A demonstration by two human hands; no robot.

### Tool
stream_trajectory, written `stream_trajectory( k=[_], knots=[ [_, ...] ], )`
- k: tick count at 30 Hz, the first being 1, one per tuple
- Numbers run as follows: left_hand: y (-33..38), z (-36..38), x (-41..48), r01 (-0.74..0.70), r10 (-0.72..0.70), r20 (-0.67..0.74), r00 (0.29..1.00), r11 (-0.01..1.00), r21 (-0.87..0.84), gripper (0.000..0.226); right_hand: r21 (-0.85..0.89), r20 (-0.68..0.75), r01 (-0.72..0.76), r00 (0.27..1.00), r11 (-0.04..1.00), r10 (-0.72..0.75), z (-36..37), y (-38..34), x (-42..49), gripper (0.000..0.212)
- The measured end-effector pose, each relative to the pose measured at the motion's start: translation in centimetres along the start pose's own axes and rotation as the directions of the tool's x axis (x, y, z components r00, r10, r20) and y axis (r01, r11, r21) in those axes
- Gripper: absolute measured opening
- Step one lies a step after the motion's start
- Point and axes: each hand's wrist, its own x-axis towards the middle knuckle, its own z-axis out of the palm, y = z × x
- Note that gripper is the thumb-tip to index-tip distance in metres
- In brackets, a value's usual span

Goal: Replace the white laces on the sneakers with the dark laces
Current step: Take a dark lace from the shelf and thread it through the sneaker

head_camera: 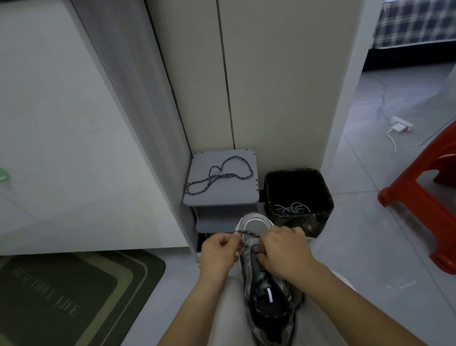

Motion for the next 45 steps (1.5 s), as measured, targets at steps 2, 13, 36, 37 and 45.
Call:
stream_trajectory(
  k=[2, 13, 36, 37, 45],
  knots=[
    [-0.2, 0.1, 0.2, -0.006, 0.006, 0.005, 1.0, 0.999, 0.032, 0.018, 0.101, 0.007, 0.035, 0.999, 0.994, -0.036, -0.1, 0.2, -0.2, 0.015],
    [-0.4, -0.4, -0.4, -0.108, 0.096, 0.109, 0.989, 0.988, 0.113, 0.015, 0.984, 0.086, -0.096, 0.994, 0.147, 0.074, -2.9, 1.8, -2.3, 0.035],
    [11.5, -1.7, -7.4, -0.368, 0.39, 0.214, 0.896, 0.92, -0.133, 0.019, 0.132, 0.165, -0.155, 0.977, 0.979, 0.132, 0.4, 3.6, -5.1, 0.034],
    [12.0, -1.6, -7.5, -0.398, 0.421, 0.203, 0.884, 0.906, -0.144, 0.018, 0.14, 0.162, -0.142, 0.98, 0.98, 0.119, 0.7, 3.4, -5.3, 0.03],
    [15.1, -0.1, -7.5, -0.465, 0.508, 0.149, 0.849, 0.85, -0.246, 0.016, 0.884, -0.035, -0.026, 0.992, 0.466, 0.12, -8.7, 2.9, -4.6, 0.037]
  ],
)
